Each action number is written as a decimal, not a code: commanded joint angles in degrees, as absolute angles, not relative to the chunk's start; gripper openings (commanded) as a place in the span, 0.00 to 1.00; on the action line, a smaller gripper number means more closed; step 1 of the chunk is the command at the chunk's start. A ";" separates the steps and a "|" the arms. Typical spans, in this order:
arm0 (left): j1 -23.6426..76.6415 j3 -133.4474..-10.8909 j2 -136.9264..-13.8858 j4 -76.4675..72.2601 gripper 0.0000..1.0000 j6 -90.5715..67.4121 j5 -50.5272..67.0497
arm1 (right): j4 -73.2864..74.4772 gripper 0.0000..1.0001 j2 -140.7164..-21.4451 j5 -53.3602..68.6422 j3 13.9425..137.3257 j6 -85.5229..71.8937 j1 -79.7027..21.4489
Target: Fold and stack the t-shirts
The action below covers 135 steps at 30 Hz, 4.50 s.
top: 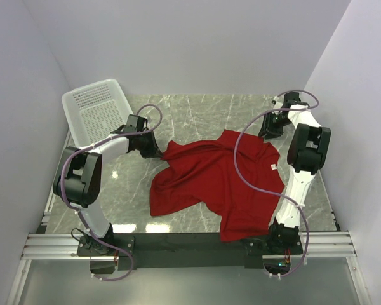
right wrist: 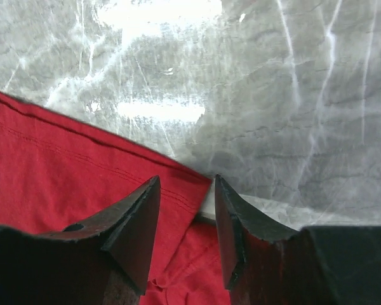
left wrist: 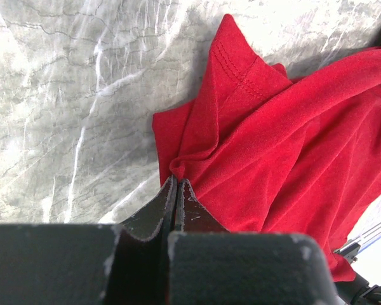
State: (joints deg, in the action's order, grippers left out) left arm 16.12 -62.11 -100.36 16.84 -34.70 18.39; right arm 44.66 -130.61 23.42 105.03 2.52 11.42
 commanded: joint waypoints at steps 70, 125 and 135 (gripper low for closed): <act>16.70 -95.70 -61.09 -3.16 0.01 -28.74 2.99 | 24.71 0.00 -71.46 6.43 149.06 5.18 13.71; 24.79 -98.51 -120.14 11.68 0.78 -30.85 2.81 | 15.29 0.00 -82.00 5.27 71.37 14.94 13.62; 21.88 -116.37 -137.28 27.34 0.63 -29.88 12.21 | 17.14 0.00 -80.16 7.12 68.91 13.62 13.54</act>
State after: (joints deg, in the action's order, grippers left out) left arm 20.58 -115.42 -134.56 21.02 -31.14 7.79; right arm 17.54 -82.91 6.33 69.30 14.55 13.19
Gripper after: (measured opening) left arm 0.639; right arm 0.007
